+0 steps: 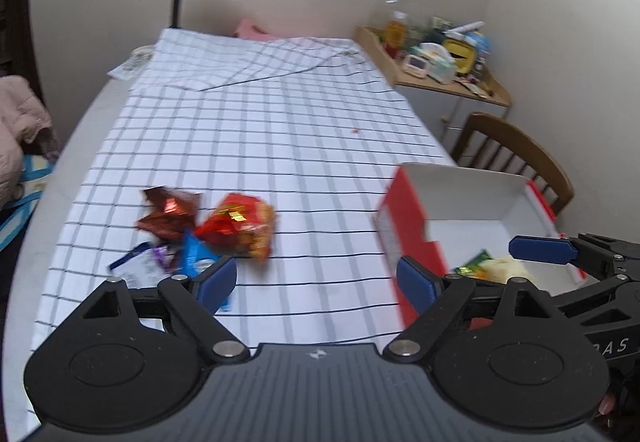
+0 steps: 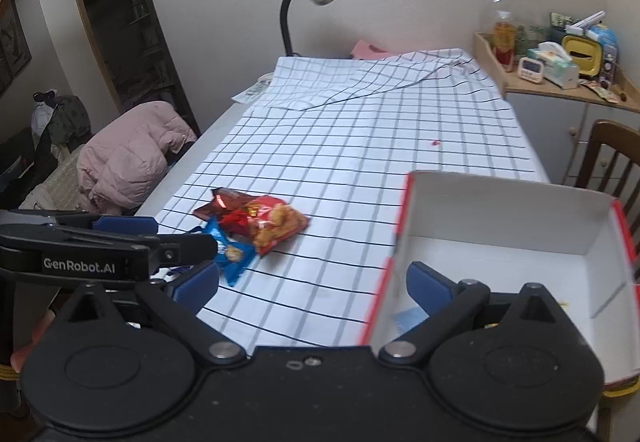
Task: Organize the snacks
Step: 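Withdraw both tools from the box back toward the remaining snacks, then grasp the blue candy with the left tool while the right grasps the red chip bag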
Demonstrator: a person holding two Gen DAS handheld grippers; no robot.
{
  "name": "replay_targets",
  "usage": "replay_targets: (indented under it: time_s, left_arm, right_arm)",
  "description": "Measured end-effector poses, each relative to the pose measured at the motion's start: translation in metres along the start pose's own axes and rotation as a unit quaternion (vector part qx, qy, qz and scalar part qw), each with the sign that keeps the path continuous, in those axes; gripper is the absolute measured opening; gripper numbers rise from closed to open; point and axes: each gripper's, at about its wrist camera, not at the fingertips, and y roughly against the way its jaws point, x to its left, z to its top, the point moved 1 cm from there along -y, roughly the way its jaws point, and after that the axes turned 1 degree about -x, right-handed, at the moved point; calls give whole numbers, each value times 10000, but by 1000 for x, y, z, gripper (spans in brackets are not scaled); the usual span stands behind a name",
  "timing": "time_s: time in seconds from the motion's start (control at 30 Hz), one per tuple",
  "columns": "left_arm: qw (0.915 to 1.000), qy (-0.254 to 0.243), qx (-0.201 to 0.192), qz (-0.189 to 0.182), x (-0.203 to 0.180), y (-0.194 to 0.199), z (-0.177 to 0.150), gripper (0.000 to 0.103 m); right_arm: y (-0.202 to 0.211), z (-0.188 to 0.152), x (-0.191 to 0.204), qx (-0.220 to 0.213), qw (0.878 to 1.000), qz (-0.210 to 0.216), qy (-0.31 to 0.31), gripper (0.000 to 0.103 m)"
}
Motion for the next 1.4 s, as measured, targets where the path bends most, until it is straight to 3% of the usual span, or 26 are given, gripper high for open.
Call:
replay_targets:
  time_s: [0.07, 0.13, 0.4, 0.6, 0.8, 0.97, 1.17, 1.4]
  left_arm:
    - [9999, 124, 5, 57, 16, -2, -2, 90]
    - [9995, 283, 8, 131, 35, -4, -4, 100]
    - [9956, 830, 54, 430, 86, -25, -14, 101]
    - [9930, 1010, 232, 574, 98, -48, -21, 101]
    - [9894, 1211, 468, 657, 106, -75, -23, 101]
    - [9896, 1094, 536, 760, 105, -90, -24, 101]
    - [9906, 1068, 518, 674, 101, -103, -25, 101]
    - [9894, 1236, 489, 579, 105, -113, -27, 100]
  right_arm:
    - [-10, 1, 10, -12, 10000, 15, 18, 101]
    - [-20, 4, 17, -13, 10000, 25, 45, 102]
    - [-69, 17, 42, 206, 9988, 194, 409, 102]
    - [-104, 29, 50, 475, 9960, 294, 697, 102]
    - [-139, 42, 41, 586, 9963, 222, 596, 102]
    - [-170, 53, 35, 804, 9937, 161, 766, 101]
    - [-211, 56, 46, 1375, 9793, 380, 1437, 101]
    - [-245, 56, 63, 1612, 9621, 466, 2148, 99]
